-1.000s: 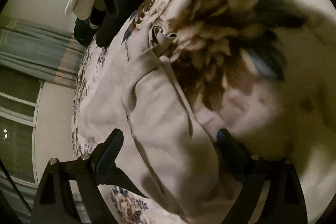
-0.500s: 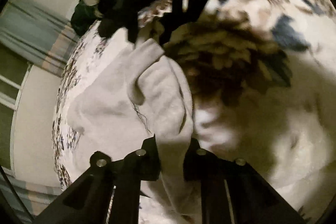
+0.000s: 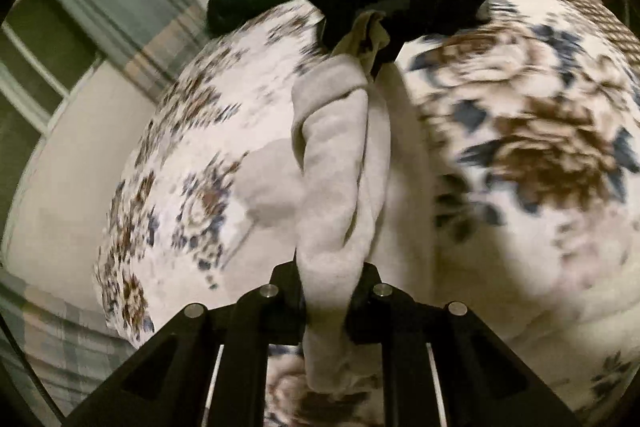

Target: Fold small clothes

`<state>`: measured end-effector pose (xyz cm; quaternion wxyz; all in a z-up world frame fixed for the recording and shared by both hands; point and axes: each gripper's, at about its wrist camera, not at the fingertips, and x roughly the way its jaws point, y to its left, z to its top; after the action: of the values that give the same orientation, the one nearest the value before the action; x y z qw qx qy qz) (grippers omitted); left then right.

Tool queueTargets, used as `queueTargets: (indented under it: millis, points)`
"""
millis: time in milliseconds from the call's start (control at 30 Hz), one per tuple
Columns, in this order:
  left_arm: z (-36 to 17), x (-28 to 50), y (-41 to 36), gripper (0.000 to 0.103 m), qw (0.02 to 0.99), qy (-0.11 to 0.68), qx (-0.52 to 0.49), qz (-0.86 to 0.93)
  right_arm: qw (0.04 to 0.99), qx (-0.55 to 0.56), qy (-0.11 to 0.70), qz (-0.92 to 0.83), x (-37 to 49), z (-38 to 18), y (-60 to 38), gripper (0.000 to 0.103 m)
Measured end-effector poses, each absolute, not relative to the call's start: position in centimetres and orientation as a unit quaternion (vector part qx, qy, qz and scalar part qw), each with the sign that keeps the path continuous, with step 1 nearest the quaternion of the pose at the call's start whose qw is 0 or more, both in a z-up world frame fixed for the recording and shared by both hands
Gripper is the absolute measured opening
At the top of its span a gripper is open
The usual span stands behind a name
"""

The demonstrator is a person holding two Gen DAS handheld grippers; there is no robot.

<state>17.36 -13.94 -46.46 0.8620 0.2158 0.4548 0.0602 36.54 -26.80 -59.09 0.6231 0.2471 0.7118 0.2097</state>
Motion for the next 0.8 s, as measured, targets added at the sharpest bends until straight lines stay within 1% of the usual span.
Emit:
queueTargets:
  millis: [133, 167, 200, 267, 300, 333, 367, 400, 433, 467, 500, 533, 567, 600, 700, 800]
  points:
    - [-47.6, 19.0, -7.6, 0.012, 0.855, 0.477, 0.188, 0.078, 0.630, 0.202, 0.724, 0.195, 38.3, -59.0, -19.2, 0.021]
    - [-48.4, 19.4, -5.9, 0.012, 0.851, 0.488, 0.178, 0.080, 0.631, 0.192, 0.727, 0.189, 38.8, -59.4, -17.4, 0.021]
    - [-49.0, 19.7, -4.7, 0.015, 0.847, 0.497, 0.169, 0.082, 0.633, 0.176, 0.733, 0.179, 39.4, -60.1, -15.0, 0.021]
    - [-50.4, 20.3, -1.8, 0.016, 0.841, 0.514, 0.143, 0.086, 0.636, 0.153, 0.739, 0.159, 40.4, -61.5, -11.9, 0.021]
    - [-50.8, 20.4, -0.4, 0.016, 0.839, 0.521, 0.128, 0.091, 0.634, 0.146, 0.743, 0.154, 40.9, -62.3, -10.6, 0.024]
    - [-51.1, 20.3, 1.0, 0.016, 0.838, 0.528, 0.106, 0.094, 0.630, 0.146, 0.747, 0.155, 41.3, -62.9, -9.8, 0.031]
    - [-51.0, 20.0, 1.8, 0.016, 0.838, 0.531, 0.083, 0.094, 0.625, 0.149, 0.750, 0.156, 41.6, -63.5, -9.1, 0.033]
    - [-50.9, 19.7, 2.9, 0.018, 0.839, 0.533, 0.056, 0.092, 0.619, 0.158, 0.752, 0.160, 42.0, -63.9, -8.4, 0.038]
    - [-50.7, 19.3, 4.0, 0.028, 0.840, 0.533, 0.028, 0.097, 0.614, 0.165, 0.753, 0.168, 42.2, -64.0, -7.9, 0.053]
    - [-50.4, 19.0, 5.1, 0.034, 0.841, 0.531, 0.000, 0.102, 0.610, 0.171, 0.753, 0.179, 42.4, -63.7, -7.4, 0.061]
    - [-50.0, 18.6, 6.1, 0.051, 0.842, 0.529, -0.033, 0.104, 0.607, 0.180, 0.749, 0.194, 42.4, -63.3, -7.1, 0.075]
    - [-49.7, 18.3, 6.7, 0.071, 0.841, 0.527, -0.055, 0.109, 0.607, 0.185, 0.745, 0.206, 42.4, -62.5, -7.1, 0.080]
    - [-49.3, 17.9, 7.5, 0.078, 0.839, 0.524, -0.087, 0.118, 0.609, 0.184, 0.741, 0.213, 42.3, -61.9, -7.2, 0.081]
    - [-48.9, 17.2, 8.3, 0.082, 0.833, 0.521, -0.137, 0.124, 0.614, 0.179, 0.737, 0.218, 42.2, -61.0, -7.6, 0.081]
    - [-48.1, 16.0, 9.1, 0.082, 0.821, 0.506, -0.228, 0.131, 0.644, 0.149, 0.713, 0.234, 41.4, -58.1, -9.8, 0.082]
    - [-47.2, 15.2, 7.4, 0.082, 0.815, 0.494, -0.273, 0.131, 0.683, 0.049, 0.688, 0.240, 40.1, -56.0, -12.3, 0.083]
